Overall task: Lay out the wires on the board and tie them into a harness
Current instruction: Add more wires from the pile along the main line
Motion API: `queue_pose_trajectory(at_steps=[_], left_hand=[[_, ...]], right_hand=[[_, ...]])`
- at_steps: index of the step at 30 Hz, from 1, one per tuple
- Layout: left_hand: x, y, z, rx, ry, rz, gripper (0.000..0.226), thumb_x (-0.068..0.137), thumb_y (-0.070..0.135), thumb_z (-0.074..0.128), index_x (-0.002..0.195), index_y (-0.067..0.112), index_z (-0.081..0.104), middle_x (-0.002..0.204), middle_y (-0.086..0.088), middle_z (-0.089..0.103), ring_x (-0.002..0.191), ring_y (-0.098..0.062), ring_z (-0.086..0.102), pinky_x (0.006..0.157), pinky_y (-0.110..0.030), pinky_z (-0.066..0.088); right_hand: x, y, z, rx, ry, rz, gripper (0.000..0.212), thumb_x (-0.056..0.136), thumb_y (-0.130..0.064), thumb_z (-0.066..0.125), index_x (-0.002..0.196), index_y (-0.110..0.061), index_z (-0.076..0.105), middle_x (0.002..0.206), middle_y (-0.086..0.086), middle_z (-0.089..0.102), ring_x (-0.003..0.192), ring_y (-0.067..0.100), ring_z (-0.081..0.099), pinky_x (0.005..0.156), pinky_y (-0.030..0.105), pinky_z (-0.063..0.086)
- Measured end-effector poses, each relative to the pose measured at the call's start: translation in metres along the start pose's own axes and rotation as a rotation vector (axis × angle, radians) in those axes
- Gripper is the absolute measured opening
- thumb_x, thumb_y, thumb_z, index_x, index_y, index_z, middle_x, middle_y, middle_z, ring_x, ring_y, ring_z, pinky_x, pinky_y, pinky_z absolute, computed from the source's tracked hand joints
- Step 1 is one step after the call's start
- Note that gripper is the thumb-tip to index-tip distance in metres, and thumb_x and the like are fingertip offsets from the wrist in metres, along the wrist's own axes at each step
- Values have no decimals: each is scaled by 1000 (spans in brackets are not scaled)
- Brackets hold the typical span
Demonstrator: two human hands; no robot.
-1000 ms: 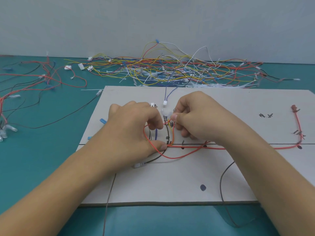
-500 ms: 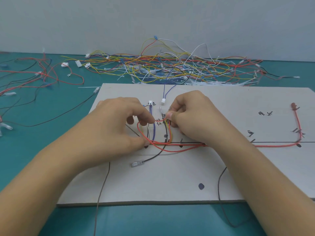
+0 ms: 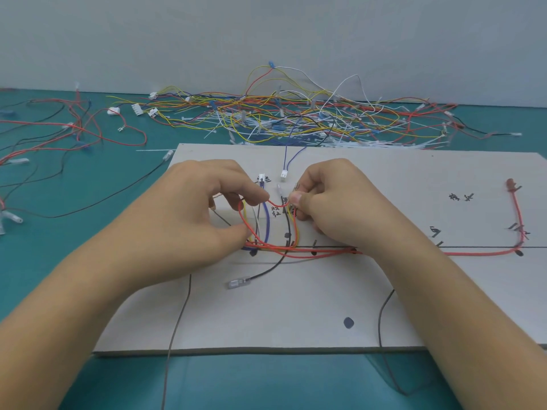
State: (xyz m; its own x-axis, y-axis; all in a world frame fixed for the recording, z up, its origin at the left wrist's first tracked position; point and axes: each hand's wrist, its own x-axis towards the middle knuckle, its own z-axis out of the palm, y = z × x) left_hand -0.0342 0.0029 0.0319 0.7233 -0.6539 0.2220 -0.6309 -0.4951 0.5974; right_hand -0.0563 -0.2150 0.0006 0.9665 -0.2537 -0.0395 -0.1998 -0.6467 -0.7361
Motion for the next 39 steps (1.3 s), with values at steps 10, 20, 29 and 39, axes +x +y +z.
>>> queue_pose_trajectory(at_steps=[10,20,29,39], left_hand=[[0,0,-3,-15,28,14,35,74,8,73,100,30,80,93,14,72,95,-10,66,73,-18,47],[0,-3,-1,-53,-32,-38,27,77,31,57,87,34,81,89,15,73,87,-8,67,68,-19,43],[-4,-1,-2,-2,-45,-60,26,83,8,77,86,33,79,74,16,72,78,-6,67,64,-8,42],[-9,12,2,-250,-45,-241,12,76,24,87,74,35,81,60,7,73,45,2,56,47,-8,39]], right_hand=[[-1,-1,-2,-23,-28,-34,16,93,-25,68,80,-17,67,71,-2,73,56,6,59,62,28,46],[-2,-5,0,-42,25,-48,12,89,-23,70,79,-16,70,71,0,70,69,20,62,70,34,54],[-2,-6,-3,95,34,-2,8,81,-20,78,77,-23,71,70,2,71,41,12,56,41,20,40],[-3,-7,-2,82,40,4,12,83,-21,70,77,-26,78,68,-3,73,47,9,58,51,31,56]])
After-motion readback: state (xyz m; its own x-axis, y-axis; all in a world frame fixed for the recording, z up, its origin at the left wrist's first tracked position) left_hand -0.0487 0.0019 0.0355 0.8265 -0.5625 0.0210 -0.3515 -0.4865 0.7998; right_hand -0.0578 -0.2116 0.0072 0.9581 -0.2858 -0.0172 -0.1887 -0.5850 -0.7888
